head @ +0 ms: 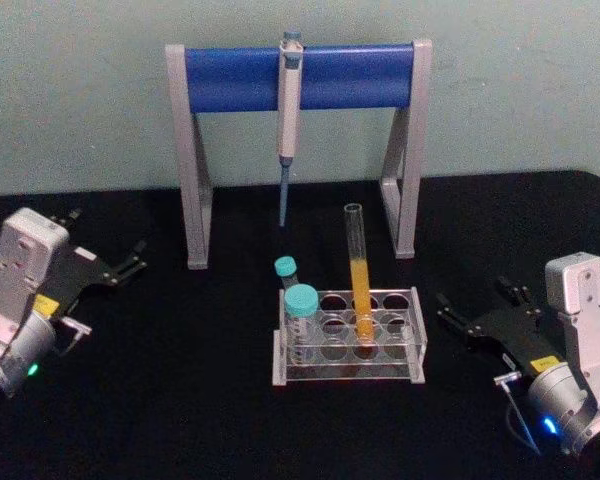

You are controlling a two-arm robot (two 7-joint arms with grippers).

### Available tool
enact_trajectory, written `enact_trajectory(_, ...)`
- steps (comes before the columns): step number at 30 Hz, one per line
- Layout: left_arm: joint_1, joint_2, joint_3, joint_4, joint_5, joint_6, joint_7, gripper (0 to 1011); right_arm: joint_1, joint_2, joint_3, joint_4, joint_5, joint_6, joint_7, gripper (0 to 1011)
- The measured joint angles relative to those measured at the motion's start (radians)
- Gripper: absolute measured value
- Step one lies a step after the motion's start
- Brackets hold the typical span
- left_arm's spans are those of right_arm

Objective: Pick up the test tube from the test tube rack, shake it, then place it back into the test tube rack.

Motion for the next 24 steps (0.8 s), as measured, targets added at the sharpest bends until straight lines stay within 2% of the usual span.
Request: enact_trajectory(24, 0.000, 0.000, 0.000, 0.000, 0.000, 0.000, 0.000, 1001, -0.002, 0.003, -0.001, -0.006, 0.004, -0.004, 0.001, 1000)
